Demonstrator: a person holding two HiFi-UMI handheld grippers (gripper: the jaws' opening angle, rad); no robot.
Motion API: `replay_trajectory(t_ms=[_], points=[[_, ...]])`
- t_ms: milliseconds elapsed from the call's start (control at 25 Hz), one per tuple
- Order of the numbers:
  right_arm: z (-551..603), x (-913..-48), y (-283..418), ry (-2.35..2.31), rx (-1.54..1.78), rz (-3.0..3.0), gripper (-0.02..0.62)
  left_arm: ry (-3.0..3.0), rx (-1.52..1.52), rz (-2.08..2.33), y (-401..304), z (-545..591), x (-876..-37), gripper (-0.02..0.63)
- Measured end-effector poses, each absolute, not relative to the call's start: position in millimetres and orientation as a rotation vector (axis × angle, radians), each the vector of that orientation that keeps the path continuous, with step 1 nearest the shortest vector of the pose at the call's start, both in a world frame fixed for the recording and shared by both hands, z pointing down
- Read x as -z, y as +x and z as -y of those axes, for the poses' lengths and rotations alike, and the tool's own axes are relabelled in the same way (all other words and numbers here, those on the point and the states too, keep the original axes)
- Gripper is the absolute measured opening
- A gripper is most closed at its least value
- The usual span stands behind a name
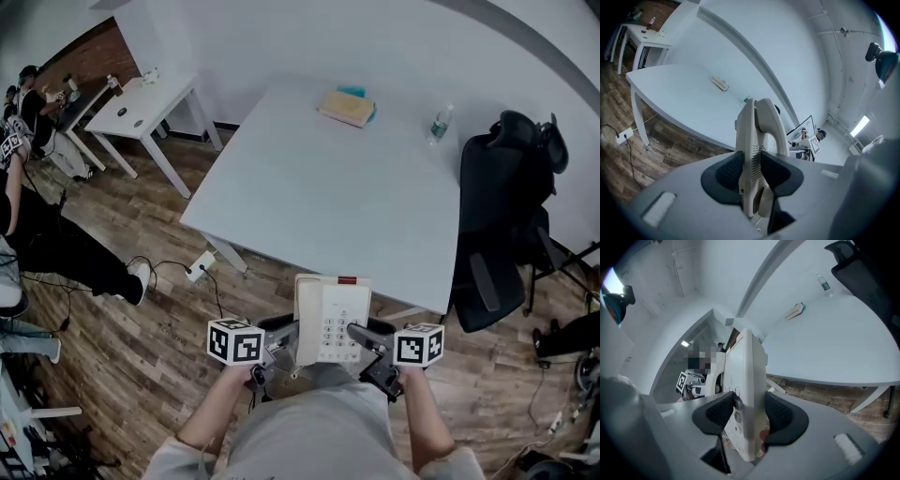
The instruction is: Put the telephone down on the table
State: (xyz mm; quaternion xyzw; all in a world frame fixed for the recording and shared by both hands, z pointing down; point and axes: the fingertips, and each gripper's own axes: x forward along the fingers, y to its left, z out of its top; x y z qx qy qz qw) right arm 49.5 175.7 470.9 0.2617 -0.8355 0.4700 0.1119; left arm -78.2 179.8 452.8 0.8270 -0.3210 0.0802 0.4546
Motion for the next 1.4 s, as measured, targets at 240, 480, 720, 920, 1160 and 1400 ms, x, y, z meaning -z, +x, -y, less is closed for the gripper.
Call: replay_trajectory(t_ms=[240, 480, 720, 920, 1160, 1400], points=[[-127.2, -464.5, 60.0, 0.728, -1.386, 2.462, 0.219, 2.019, -0.198, 0.815, -67.0, -135.0, -446.1, 0.135], [-80.6, -460.7, 71.0, 0.704, -1.372, 2.464, 0.219, 2.016, -0.188, 0.836, -55.3, -90.2, -442.9, 0.135], [-40.4, -456.8, 86.1, 0.689, -1.35, 2.472, 0.219, 2.027, -0.173, 0.848, -39.9, -51.7, -439.1, 0.135], [-17.7, -453.3, 92.8, 0.682, -1.348, 2.478, 0.219, 2.027, -0.159, 0.86, -33.0, -29.8, -435.7, 0.135], [-7.2, -456.2, 99.1, 0.693, -1.357, 2.468, 0.219, 2.018, -0.171, 0.853, -27.2, -18.6, -438.4, 0.135], [-0.7, -455.6, 102.7, 0.718, -1.382, 2.47, 0.219, 2.017, -0.182, 0.841, -23.5, -9.5, -437.8, 0.135]])
